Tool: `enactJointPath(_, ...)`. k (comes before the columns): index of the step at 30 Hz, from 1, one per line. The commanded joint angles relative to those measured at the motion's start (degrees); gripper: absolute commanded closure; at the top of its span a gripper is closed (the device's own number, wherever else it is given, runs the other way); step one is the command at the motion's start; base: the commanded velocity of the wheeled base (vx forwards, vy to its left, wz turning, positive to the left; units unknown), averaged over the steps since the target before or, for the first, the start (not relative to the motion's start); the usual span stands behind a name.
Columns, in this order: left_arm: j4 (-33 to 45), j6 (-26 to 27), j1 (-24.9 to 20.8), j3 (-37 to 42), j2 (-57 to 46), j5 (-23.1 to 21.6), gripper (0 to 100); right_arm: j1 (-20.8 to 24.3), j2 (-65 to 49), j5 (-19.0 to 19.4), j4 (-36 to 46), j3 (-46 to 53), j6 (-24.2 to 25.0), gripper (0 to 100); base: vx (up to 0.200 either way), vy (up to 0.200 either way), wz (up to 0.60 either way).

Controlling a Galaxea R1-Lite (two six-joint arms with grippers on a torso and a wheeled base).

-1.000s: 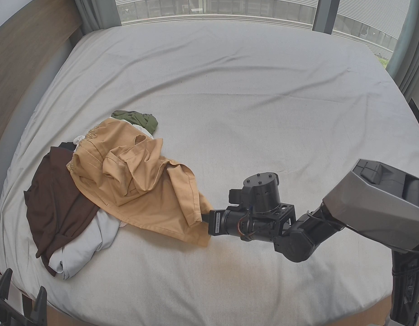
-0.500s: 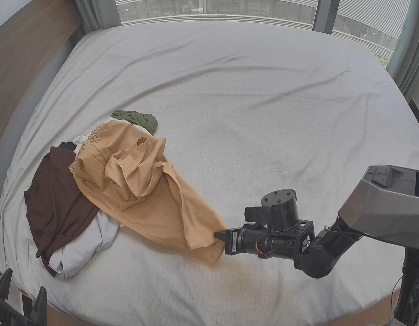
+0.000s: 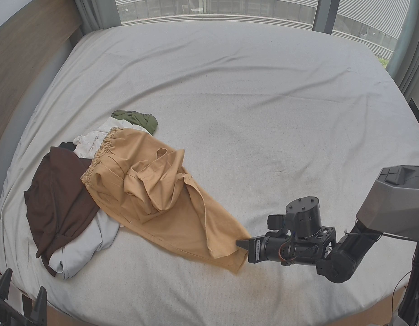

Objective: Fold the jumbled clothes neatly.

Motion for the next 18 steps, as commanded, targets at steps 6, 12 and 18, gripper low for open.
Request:
enactJointPath(6,0.0,0.0,0.0,1.0,-0.9,0.0,0,-2.7,-3.8,0.0,0.0,6.3,-2.7,100,0.000,0.000,0.00)
enactJointPath(12,0.0,0.0,0.0,1.0,-0.9,0.0,0,-5.2,-4.8,-0.1,-2.8,10.0,-3.5,100,0.000,0.000,0.00)
enactJointPath(18,0.0,0.0,0.0,1.0,-0.9,0.0,0,-7.6,-5.6,-0.1,-3.4,12.7,-4.6,100,0.000,0.000,0.00)
